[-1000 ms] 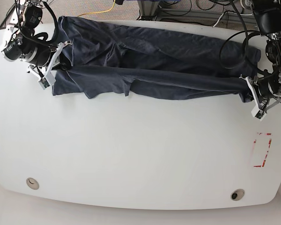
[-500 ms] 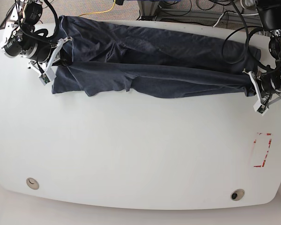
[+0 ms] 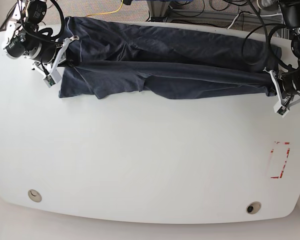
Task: Layout the t-shirt on the table in an organized manner, then fold the t-shirt properly
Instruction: 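Open both grippers and release the folded hem, then move both grippers to the ends of the folded t-shirt and grasp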
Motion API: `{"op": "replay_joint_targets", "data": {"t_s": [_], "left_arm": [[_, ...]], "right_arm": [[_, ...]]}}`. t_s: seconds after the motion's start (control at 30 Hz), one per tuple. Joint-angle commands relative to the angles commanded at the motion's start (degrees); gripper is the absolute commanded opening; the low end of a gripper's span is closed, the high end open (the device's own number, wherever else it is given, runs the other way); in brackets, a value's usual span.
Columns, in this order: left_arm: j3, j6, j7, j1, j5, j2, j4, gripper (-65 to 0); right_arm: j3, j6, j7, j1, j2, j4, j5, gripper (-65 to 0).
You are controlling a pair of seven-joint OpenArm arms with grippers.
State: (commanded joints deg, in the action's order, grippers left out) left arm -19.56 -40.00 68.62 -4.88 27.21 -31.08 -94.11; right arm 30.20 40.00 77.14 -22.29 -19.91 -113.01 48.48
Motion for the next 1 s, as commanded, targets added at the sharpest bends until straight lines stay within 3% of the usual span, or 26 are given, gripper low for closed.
{"op": "replay_joint_targets", "data": {"t_s": [0.17,0.27,0.4,0.43,0.53,0.6,0.77,1.0], "left_arm": [[0.0,0.0,0.0,0.0,-0.09,0.0,0.0,-48.9],[0.0,0.0,0.0,0.0,-0.09,0.0,0.0,-44.7],[0.0,0.0,0.0,-0.09,-0.18,0.0,0.0,-41.4],[0.0,0.0,0.0,-0.09,-0.18,-0.35,0.09,-40.8],[0.0,0.0,0.0,-0.09,0.0,-2.02,0.09,-40.7],[0.0,0.0,0.0,-0.09,0.0,-2.81,0.09,-40.1],[0.0,0.0,0.0,-1.49,0.09,-5.45,0.09,-34.4],[-0.7,0.0,0.0,-1.76,0.44,-8.35,0.0,-33.6]], "right_arm": [[-0.18,0.0,0.0,-0.62,0.09,0.09,-0.09,-65.0],[-0.09,0.0,0.0,-1.41,0.09,0.09,-0.97,-60.4],[0.0,0.0,0.0,-1.58,0.09,0.09,-4.04,-45.2],[0.0,0.0,0.0,-1.76,0.09,0.09,-5.1,-37.6],[0.88,0.0,0.0,-1.85,0.09,0.09,-6.24,-27.6],[2.02,0.0,0.0,-1.93,0.09,0.09,-6.24,-24.3],[5.01,0.0,0.0,-2.29,-0.44,0.0,-6.24,-22.2],[8.97,0.0,0.0,-1.14,-2.2,-0.09,-5.71,-22.0]]}}
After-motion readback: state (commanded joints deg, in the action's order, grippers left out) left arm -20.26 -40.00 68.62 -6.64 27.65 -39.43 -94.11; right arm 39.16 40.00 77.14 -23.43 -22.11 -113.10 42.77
